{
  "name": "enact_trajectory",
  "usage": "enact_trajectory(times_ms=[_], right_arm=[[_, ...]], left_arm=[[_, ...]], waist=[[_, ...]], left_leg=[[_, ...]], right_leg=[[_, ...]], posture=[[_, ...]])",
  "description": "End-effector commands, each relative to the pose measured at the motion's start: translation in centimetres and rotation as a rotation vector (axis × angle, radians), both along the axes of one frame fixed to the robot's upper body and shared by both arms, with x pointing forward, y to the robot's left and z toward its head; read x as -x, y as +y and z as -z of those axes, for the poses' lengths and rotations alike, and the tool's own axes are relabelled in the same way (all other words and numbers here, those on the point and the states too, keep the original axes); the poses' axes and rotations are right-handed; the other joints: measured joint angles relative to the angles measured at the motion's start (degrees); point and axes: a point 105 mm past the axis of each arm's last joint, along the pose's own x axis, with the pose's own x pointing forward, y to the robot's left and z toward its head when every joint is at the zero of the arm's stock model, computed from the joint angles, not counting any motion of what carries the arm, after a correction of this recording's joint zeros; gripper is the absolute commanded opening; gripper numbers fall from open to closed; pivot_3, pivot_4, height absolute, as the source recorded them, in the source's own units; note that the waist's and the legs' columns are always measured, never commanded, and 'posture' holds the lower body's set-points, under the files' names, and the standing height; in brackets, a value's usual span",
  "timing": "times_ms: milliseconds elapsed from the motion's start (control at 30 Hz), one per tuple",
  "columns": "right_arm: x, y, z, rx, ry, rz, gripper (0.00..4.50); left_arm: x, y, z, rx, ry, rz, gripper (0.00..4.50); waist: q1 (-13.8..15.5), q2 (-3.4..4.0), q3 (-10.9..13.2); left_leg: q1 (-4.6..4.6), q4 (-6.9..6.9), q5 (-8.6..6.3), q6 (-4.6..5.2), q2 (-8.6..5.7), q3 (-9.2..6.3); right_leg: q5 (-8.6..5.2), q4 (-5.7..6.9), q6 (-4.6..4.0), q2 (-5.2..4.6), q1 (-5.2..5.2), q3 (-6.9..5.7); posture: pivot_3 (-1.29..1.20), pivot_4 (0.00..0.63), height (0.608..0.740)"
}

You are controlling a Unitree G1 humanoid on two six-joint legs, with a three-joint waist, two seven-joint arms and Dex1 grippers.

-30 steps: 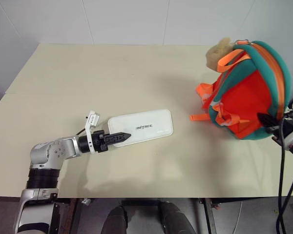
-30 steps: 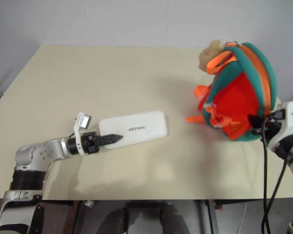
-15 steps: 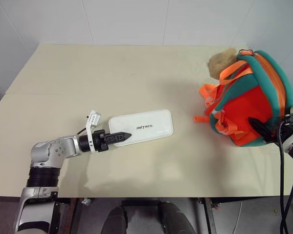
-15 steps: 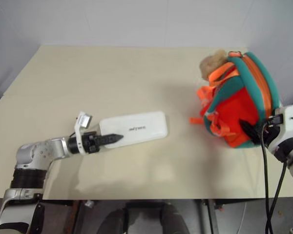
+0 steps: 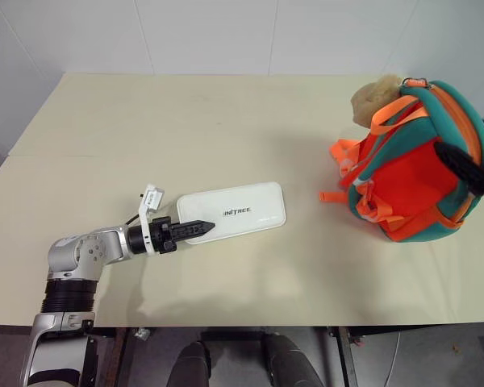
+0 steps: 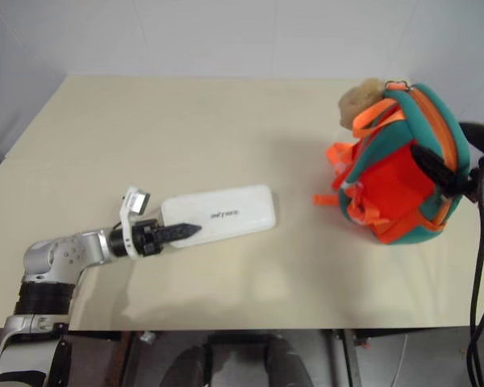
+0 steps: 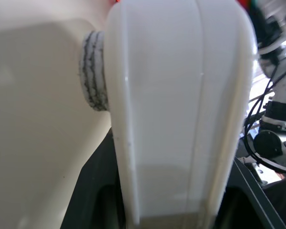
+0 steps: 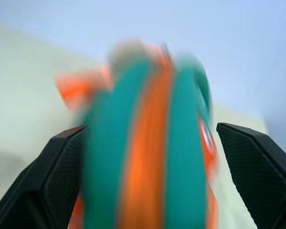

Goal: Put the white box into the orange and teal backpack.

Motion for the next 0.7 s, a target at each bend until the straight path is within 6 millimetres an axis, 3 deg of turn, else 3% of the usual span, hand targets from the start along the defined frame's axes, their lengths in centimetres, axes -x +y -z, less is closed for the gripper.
enact_trajectory(times_ms=[33, 200, 367, 500, 700], right_arm=[[1.2, 2.7, -2.2, -0.005, -0.062, -0.134, 4.47], [1.8, 5.3, -1.9, -0.017, 0.014, -0.267, 4.47], [2.7, 8.9, 1.7, 0.003, 0.243, -0.391, 4.47], [2.2, 8.6, 5.1, 0.032, 0.353, -0.291, 4.47], [0.2, 7.7, 6.9, 0.081, 0.368, -0.103, 4.47]], left_arm=[[0.1, 0.5, -0.6, 0.0, -0.042, 0.006, 1.45], [0.3, 0.9, -0.3, -0.007, -0.036, -0.003, 1.45], [0.4, 1.4, -0.2, -0.012, -0.034, -0.02, 1.45], [0.5, 1.5, -0.2, -0.014, -0.036, -0.026, 1.45], [0.8, 1.8, -0.1, -0.019, -0.031, -0.036, 1.45]], waist=[[0.1, 0.0, 0.0], [0.2, 0.0, 0.0], [0.3, 0.0, 0.0], [0.3, -0.01, 0.0], [0.1, -0.01, 0.0]], left_leg=[[0.0, 0.0, 0.0, 0.0, 0.0, 0.0], [-0.03, -0.01, -0.01, 0.01, 0.0, -0.02], [-0.04, -0.03, -0.01, 0.02, 0.03, -0.04], [-0.06, -0.03, -0.03, 0.05, 0.02, -0.03], [-0.07, -0.03, -0.04, 0.06, 0.04, 0.02]], right_leg=[[0.0, -0.01, 0.0, -0.01, 0.01, 0.0], [0.0, -0.04, -0.01, -0.03, 0.0, 0.0], [-0.03, -0.03, -0.04, -0.02, -0.01, -0.02], [-0.03, -0.13, -0.05, -0.03, 0.0, -0.03], [-0.01, -0.25, -0.04, -0.03, -0.01, -0.02]], posture=[[0.0, 0.15, 0.74], [0.0, 0.15, 0.74], [0.0, 0.15, 0.74], [0.0, 0.15, 0.74], [0.0, 0.15, 0.74]])
